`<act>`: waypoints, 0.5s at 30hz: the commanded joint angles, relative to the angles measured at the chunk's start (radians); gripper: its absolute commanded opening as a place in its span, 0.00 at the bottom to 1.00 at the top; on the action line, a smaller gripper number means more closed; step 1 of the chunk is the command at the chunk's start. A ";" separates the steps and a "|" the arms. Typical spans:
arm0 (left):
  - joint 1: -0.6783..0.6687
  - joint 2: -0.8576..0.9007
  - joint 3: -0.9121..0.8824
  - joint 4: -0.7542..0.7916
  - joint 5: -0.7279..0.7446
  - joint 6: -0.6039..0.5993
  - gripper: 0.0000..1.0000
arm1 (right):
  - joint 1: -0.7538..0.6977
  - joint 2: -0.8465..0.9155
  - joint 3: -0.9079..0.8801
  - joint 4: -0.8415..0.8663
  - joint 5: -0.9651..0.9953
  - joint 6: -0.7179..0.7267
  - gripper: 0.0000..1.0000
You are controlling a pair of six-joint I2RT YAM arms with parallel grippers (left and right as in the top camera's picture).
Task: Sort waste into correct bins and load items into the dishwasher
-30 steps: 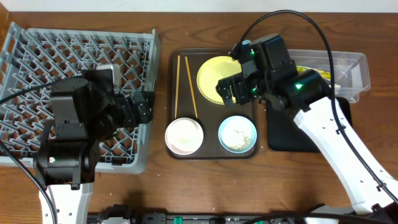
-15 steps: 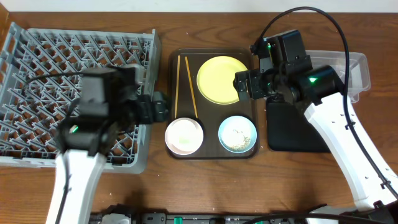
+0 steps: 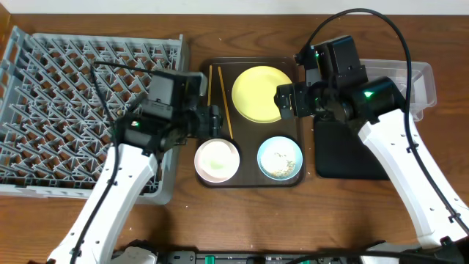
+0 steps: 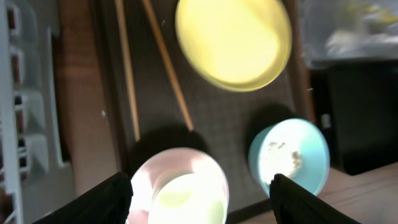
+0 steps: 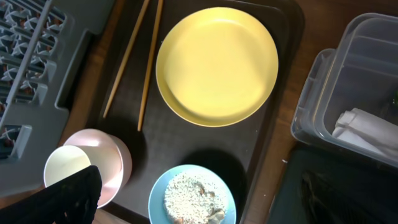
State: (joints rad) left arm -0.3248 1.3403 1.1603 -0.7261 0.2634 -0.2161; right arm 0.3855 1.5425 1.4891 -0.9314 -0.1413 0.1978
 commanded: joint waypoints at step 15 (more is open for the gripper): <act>-0.145 0.012 -0.031 -0.157 -0.164 -0.137 0.59 | -0.001 -0.002 -0.005 -0.017 -0.006 0.015 0.99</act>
State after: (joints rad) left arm -0.4549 1.3506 1.1442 -0.8787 0.1238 -0.3367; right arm 0.3855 1.5425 1.4891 -0.9463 -0.1417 0.2020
